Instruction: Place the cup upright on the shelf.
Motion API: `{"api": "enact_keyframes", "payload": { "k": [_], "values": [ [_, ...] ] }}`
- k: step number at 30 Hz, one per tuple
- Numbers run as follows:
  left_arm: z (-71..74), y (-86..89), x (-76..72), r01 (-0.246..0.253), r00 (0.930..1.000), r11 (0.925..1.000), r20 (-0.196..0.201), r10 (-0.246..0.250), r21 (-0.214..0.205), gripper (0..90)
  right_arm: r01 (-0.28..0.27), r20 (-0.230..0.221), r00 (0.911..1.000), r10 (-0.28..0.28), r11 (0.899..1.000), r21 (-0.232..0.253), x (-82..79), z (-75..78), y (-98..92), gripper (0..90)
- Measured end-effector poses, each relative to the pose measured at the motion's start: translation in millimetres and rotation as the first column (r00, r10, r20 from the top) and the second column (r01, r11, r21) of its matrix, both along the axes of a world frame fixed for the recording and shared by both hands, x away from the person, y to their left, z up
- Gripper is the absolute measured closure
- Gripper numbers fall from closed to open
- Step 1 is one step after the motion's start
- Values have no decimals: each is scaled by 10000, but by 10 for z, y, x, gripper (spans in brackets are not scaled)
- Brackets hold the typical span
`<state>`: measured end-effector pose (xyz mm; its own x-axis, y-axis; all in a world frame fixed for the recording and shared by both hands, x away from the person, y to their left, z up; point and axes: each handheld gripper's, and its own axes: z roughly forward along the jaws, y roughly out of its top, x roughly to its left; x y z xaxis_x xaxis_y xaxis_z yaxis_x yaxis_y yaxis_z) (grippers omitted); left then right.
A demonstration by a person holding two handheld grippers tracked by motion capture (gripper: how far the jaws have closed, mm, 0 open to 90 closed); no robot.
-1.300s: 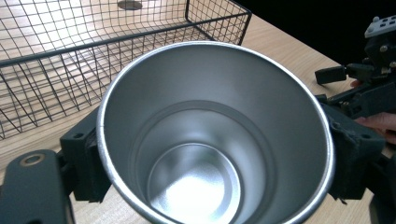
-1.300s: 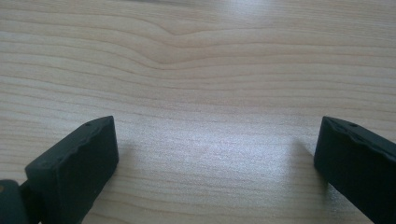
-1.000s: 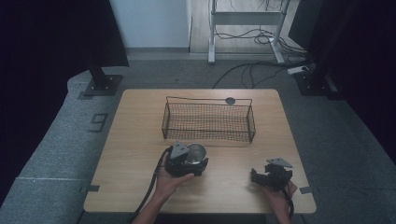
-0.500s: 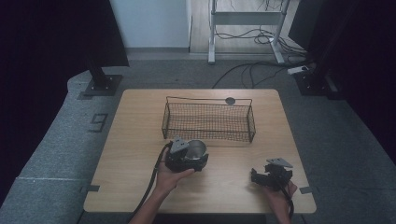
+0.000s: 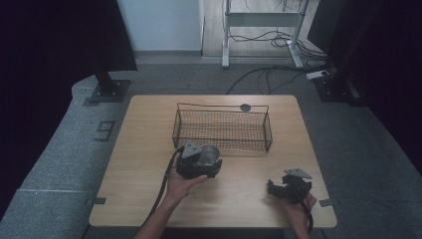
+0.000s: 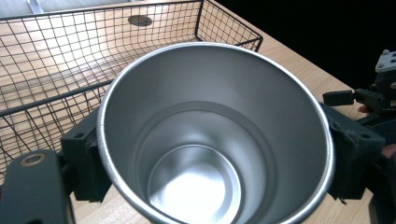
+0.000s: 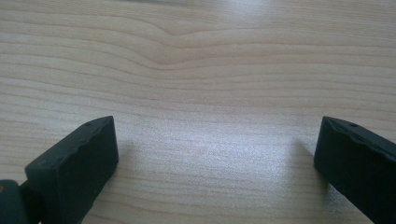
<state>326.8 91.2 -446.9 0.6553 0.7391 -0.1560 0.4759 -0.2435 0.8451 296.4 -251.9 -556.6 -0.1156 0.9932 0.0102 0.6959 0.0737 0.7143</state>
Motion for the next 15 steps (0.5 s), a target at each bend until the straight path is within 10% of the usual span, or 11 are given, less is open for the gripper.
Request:
{"api": "enact_keyframes", "payload": {
  "k": [15],
  "values": [
    [69, 8, 131, -151, 9999, 9999, -62, 151, -1, 146, 26, -1, 10000, -26, 10000, 21, 0, 0, 2, 0]
  ]
}}
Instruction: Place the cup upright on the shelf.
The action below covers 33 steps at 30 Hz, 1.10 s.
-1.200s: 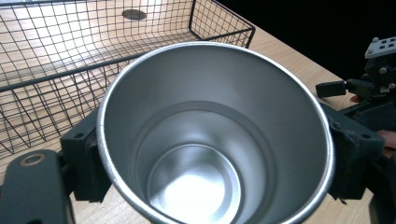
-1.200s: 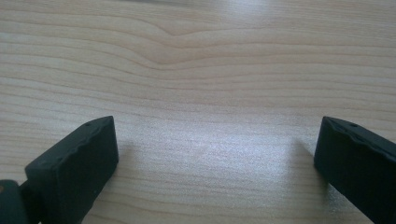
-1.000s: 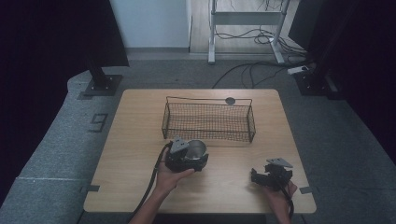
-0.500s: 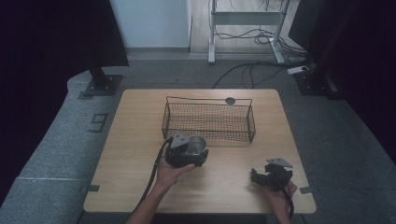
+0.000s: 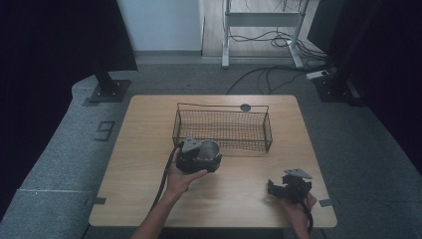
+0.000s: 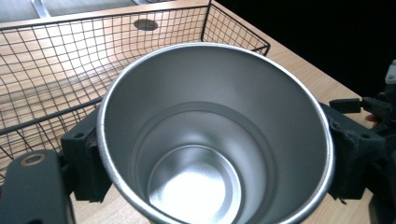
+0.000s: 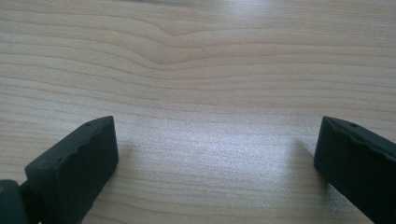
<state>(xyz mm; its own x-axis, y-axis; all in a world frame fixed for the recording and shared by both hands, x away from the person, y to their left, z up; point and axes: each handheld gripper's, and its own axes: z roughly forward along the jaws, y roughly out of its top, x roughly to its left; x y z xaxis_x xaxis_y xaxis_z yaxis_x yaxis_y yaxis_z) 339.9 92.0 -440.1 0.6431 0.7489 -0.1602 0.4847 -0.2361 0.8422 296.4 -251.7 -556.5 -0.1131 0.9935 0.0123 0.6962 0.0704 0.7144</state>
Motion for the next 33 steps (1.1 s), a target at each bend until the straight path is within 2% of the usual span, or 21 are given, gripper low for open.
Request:
{"api": "enact_keyframes", "payload": {
  "k": [8, 33],
  "values": [
    [67, 9, 66, -48, 10000, 9999, 17, 48, -100, 146, -18, -5, 10000, 18, 10000, -17, 0, 0, -1, 0],
    [172, -47, 266, -193, 9998, 9998, 21, 193, -67, 147, -23, -9, 10000, 23, 10000, -16, 0, 1, -2, 0]
  ]
}}
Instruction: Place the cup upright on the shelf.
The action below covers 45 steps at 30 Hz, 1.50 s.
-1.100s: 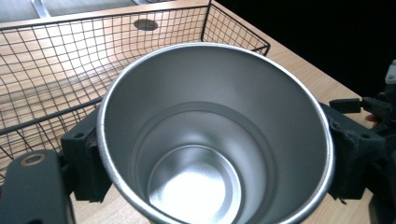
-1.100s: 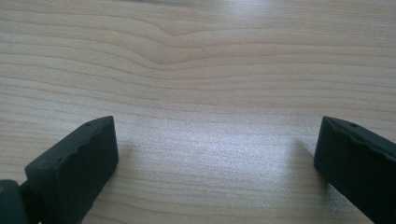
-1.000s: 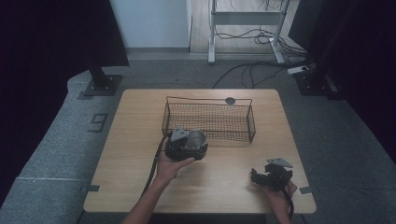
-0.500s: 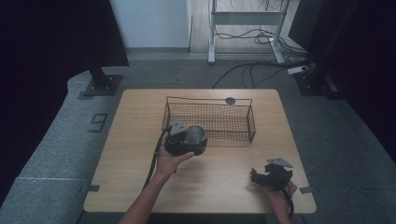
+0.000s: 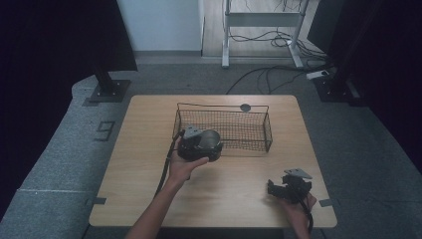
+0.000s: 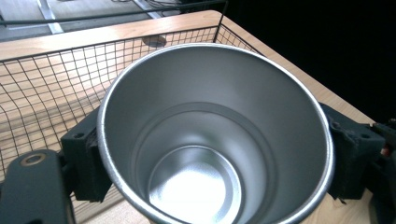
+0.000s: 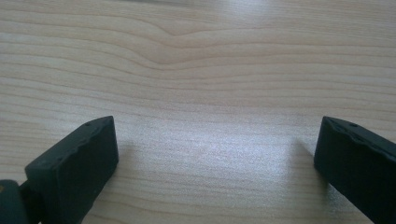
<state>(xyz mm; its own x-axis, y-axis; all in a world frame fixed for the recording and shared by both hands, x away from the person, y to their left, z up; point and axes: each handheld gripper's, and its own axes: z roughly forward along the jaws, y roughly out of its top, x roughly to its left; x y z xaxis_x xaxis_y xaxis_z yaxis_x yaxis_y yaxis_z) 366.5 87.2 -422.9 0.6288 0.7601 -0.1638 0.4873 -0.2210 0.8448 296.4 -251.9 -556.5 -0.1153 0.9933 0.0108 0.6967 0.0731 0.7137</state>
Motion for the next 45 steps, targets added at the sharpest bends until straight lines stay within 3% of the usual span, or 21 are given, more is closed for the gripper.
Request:
{"api": "enact_keyframes", "payload": {
  "k": [17, 25, 45],
  "values": [
    [49, -21, 155, -190, 9998, 9996, 26, 190, 218, 148, 3, 19, 10000, -3, 10000, 0, 0, -1, 0, 0],
    [73, -5, 194, -219, 9998, 9998, -27, 219, 6, 148, -5, 13, 10000, 5, 10000, -1, 0, -1, 0, 0],
    [127, -46, 382, -363, 9993, 9992, -111, 365, 184, 148, -15, 20, 10000, 15, 10000, -28, 0, -2, -2, 0]
  ]
}}
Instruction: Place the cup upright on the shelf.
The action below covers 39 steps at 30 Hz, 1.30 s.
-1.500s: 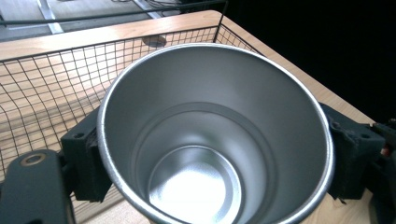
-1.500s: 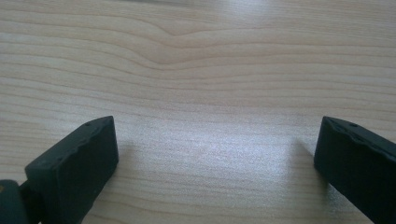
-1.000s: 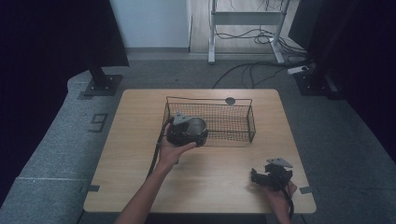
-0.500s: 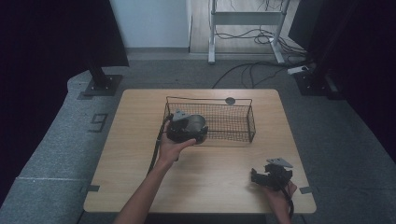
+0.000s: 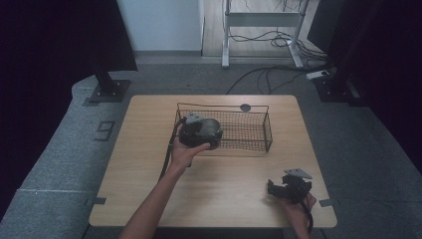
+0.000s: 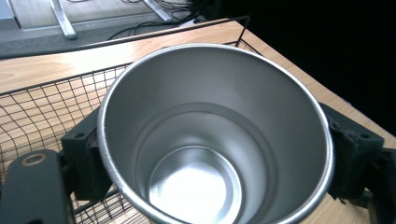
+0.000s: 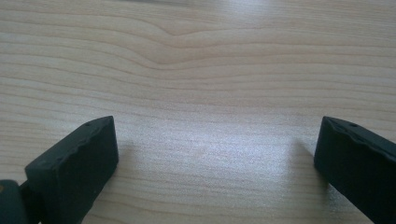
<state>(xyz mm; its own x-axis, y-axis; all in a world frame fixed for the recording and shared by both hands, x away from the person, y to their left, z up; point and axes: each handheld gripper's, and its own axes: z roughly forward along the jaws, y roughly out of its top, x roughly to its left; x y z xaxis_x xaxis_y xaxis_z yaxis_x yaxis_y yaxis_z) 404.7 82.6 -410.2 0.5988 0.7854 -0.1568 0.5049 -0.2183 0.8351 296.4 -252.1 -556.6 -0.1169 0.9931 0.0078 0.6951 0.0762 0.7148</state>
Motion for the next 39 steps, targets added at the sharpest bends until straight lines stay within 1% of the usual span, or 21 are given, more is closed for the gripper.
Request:
{"api": "enact_keyframes", "payload": {
  "k": [5, 7, 9, 15, 19, 22, 25, 31, 32, 36, 39],
  "values": [
    [6, -9, 66, -80, 10000, 10000, 5, 80, 38, 148, 1, 19, 10000, -2, 10000, 14, 1, -1, 0, 0],
    [-6, -7, 92, 17, 10000, 10000, -76, -17, -55, 148, 1, 23, 10000, -1, 10000, 9, 1, -1, 0, 0],
    [-8, -6, 101, 4, 10000, 9999, -83, -5, -108, 148, 5, 18, 10000, -5, 10000, 13, 1, -1, 1, 0],
    [-25, -9, 180, -75, 9999, 10000, -114, 75, 20, 148, 10, 9, 10000, -10, 10000, 21, 0, -1, 2, 0],
    [-43, -6, 252, -120, 9997, 9995, -187, 125, 279, 148, 9, 9, 10000, -9, 10000, 5, 2, -1, 2, 0],
    [-48, -1, 286, -157, 9996, 9996, -211, 161, 220, 148, 16, 7, 10000, -16, 10000, 10, 4, -1, 2, 0],
    [-54, -9, 342, -133, 9996, 9995, -231, 140, 272, 148, 16, 7, 10000, -16, 10000, 9, 4, -1, 2, 0],
    [-43, -20, 404, -131, 9997, 9996, -198, 137, 268, 148, 14, 8, 10000, -14, 10000, 11, 4, -1, 2, 0],
    [-53, -19, 433, -157, 9996, 9992, -223, 165, 367, 149, 16, 7, 10000, -16, 10000, 11, 4, -1, 2, 0],
    [-70, -19, 481, -280, 9993, 9988, -247, 291, 405, 149, 13, 7, 10000, -13, 10000, 12, 4, -1, 2, 0],
    [-84, -38, 531, -303, 9992, 9979, -228, 317, 564, 148, 17, 5, 10000, -17, 10000, 14, 4, -1, 2, 0]
  ]
}}
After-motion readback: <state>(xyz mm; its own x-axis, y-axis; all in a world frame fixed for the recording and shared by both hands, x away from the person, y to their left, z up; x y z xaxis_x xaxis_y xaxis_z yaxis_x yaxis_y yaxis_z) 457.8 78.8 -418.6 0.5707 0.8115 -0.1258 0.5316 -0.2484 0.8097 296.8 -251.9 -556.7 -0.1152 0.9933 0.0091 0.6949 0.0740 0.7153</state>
